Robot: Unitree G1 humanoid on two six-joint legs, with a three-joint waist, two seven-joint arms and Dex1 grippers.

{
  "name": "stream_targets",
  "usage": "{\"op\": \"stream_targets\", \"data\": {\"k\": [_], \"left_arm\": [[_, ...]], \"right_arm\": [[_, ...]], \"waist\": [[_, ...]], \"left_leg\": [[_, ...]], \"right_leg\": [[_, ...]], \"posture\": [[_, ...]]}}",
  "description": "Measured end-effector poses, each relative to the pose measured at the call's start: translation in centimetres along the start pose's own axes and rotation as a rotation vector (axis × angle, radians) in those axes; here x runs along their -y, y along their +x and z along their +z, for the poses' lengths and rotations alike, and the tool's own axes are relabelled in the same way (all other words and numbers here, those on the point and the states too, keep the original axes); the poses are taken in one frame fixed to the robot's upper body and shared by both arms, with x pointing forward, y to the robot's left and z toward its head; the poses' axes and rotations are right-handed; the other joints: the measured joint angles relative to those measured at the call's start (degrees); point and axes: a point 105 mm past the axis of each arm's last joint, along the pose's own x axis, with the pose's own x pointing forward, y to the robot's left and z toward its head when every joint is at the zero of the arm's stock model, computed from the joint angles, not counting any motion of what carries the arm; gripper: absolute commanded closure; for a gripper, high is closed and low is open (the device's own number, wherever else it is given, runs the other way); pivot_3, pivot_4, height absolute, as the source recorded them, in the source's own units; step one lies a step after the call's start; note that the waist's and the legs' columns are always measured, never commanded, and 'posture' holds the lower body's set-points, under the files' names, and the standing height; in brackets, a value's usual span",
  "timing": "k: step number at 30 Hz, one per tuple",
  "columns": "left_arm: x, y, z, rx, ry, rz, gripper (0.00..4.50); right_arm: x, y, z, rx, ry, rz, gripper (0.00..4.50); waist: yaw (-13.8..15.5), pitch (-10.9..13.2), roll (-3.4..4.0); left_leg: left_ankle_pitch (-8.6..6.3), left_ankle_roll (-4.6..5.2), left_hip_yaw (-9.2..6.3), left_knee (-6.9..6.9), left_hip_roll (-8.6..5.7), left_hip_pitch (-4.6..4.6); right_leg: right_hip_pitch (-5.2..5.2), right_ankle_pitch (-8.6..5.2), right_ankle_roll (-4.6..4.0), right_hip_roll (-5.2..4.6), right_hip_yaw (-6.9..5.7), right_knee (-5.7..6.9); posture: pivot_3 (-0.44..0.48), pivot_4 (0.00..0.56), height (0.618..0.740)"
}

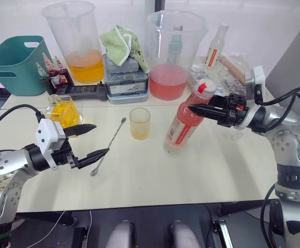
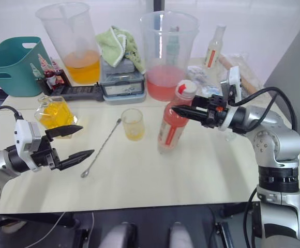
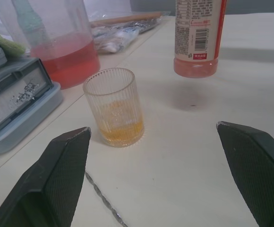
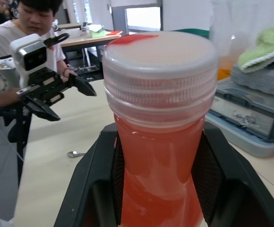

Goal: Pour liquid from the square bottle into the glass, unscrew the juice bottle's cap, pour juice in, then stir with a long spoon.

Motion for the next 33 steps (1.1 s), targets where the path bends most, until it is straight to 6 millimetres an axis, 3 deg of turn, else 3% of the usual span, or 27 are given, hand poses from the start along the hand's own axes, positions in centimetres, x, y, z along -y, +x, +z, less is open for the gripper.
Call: {"op": "stream_targets", "data": {"k": [3, 8, 13, 17, 22, 31, 33], "left_arm": [[0.1, 0.2, 0.0, -0.001, -0.003, -0.01, 0.0], [0.2, 0.4, 0.0, -0.007, -0.006, -0.02, 0.0], [0.5, 1.1, 0.3, 0.005, -0.001, -0.074, 0.0], [0.4, 1.9, 0.0, 0.012, -0.019, -0.118, 0.0], [0.6, 2.4, -0.3, 0.01, -0.036, -0.171, 0.0], [0.5, 3.0, 0.0, 0.016, -0.039, -0.227, 0.0], [0.6, 3.0, 0.0, 0.015, -0.041, -0.233, 0.0]], "right_arm": [[-0.3, 0.1, -0.4, -0.013, -0.01, -0.021, 3.08], [-0.4, 0.7, -2.3, -0.036, -0.022, -0.224, 3.08], [-3.0, 1.4, -3.4, -0.046, -0.008, -0.338, 3.08], [-4.6, 2.1, -5.4, -0.052, 0.062, -0.453, 3.08], [-5.0, 2.2, -5.1, -0.027, 0.052, -0.585, 3.08], [-6.8, 2.6, -5.7, -0.036, 0.089, -0.636, 3.08], [-6.9, 2.7, -5.7, -0.041, 0.097, -0.628, 2.06]], "waist": [[0.06, 0.0, 0.0], [0.16, 0.0, 0.0], [0.16, -0.01, -0.02], [0.12, -0.01, -0.02], [-0.02, -0.01, -0.02], [-0.18, -0.03, -0.04], [-0.24, -0.03, -0.04]], "left_leg": [[0.0, 0.0, 0.0, 0.0, -0.01, 0.0], [0.0, -0.01, 0.01, 0.01, -0.02, -0.01], [0.0, -0.01, -0.01, 0.01, -0.01, -0.01], [0.05, -0.07, 0.0, 0.06, -0.03, 0.02], [0.06, -0.08, -0.01, 0.07, -0.02, 0.09], [0.06, -0.08, -0.01, 0.07, -0.01, 0.14], [0.06, -0.08, -0.01, 0.07, -0.01, 0.16]], "right_leg": [[0.0, 0.0, 0.0, -0.01, 0.0, 0.0], [-0.06, 0.0, 0.0, -0.02, 0.02, 0.11], [-0.08, 0.0, 0.0, -0.02, 0.0, 0.2], [-0.06, 0.0, 0.0, 0.0, 0.01, 0.21], [-0.05, 0.0, 0.0, 0.02, -0.01, 0.31], [-0.01, 0.0, 0.0, 0.05, -0.04, 0.31], [0.0, 0.0, -0.01, 0.05, -0.04, 0.31]], "posture": [[0.0, 0.15, 0.74], [0.0, 0.15, 0.74], [0.0, 0.15, 0.74], [0.0, 0.15, 0.74], [0.0, 0.15, 0.74], [0.0, 0.15, 0.74], [0.0, 0.15, 0.74]]}}
